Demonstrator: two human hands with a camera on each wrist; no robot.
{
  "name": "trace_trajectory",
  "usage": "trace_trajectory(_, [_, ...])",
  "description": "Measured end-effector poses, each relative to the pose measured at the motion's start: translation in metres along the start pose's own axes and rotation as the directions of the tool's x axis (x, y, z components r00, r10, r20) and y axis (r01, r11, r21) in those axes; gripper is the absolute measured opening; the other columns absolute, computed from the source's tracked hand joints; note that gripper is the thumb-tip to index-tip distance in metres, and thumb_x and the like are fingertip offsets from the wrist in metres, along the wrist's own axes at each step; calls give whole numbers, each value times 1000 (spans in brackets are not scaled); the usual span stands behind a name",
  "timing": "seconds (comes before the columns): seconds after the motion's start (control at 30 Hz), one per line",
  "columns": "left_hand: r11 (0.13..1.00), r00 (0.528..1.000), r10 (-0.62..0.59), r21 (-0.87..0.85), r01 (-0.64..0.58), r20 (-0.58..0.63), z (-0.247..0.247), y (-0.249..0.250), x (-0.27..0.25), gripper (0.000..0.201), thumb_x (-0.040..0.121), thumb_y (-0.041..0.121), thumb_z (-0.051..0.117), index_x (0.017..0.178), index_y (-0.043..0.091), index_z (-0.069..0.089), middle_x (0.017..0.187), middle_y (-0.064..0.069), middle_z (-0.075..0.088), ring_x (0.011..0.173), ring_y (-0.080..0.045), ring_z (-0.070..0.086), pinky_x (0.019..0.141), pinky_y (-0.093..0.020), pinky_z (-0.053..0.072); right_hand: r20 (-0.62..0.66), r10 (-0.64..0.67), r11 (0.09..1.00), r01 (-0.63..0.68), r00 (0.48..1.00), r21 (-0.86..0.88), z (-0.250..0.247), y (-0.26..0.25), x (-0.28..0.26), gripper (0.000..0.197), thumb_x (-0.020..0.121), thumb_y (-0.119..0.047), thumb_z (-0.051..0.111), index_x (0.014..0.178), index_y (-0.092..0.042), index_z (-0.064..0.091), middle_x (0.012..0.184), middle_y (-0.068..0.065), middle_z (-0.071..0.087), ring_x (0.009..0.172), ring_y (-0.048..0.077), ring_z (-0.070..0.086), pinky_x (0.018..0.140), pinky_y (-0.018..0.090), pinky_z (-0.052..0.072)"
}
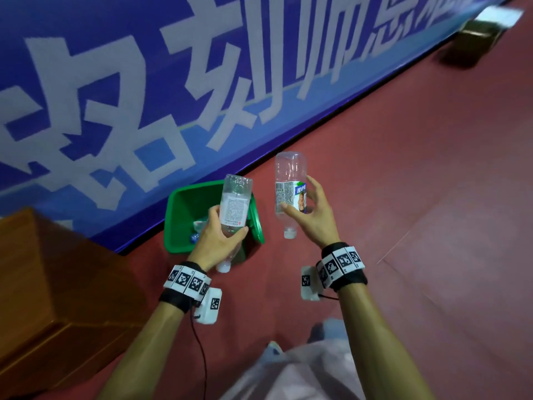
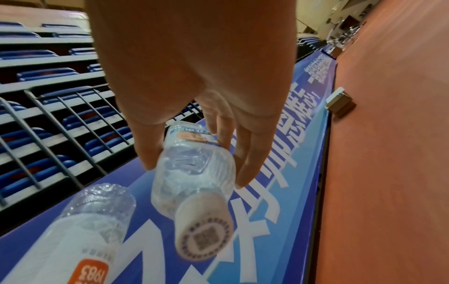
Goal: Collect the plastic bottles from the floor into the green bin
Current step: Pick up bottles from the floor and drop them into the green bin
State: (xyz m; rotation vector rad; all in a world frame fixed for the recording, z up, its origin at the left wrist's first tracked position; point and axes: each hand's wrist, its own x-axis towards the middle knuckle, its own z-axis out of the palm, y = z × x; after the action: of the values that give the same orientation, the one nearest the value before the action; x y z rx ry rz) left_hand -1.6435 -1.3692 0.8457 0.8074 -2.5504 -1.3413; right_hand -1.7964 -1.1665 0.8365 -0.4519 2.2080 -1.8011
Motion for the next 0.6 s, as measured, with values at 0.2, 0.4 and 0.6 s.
trace_trajectory(0.2, [998, 998, -65, 26, 65, -2, -6, -18, 100, 57, 79, 39, 83, 119, 22, 46, 114, 4, 68, 102, -14, 67, 92, -39, 56, 23, 109, 994, -108, 994, -21, 31, 17, 88, 92, 72, -51, 88, 147, -43, 37, 135, -10, 63, 119, 3, 62, 100, 33, 54])
trace_trajectory(0.4, [980, 979, -191, 46, 195, -72, -16, -26, 196, 60, 74, 43, 87, 114, 24, 46, 105, 8, 68, 92, -8, 68, 74, -24, 52, 180, 119, 993, -118, 976, -19, 76, 17, 233, 90, 77, -36, 89, 150, -31, 36, 123, -15, 60, 111, 0, 61, 94, 21, 51])
trace_trajectory(0.6, [941, 921, -300, 85, 329, -250, -52, -35, 254, 58, 71, 35, 91, 106, 19, 48, 94, 8, 63, 79, -3, 61, 60, -9, 40, 285, 245, 969, -247, 927, -31, 143, 18, 374, 89, 74, -37, 89, 146, -23, 40, 114, -1, 67, 92, 2, 66, 86, 30, 55])
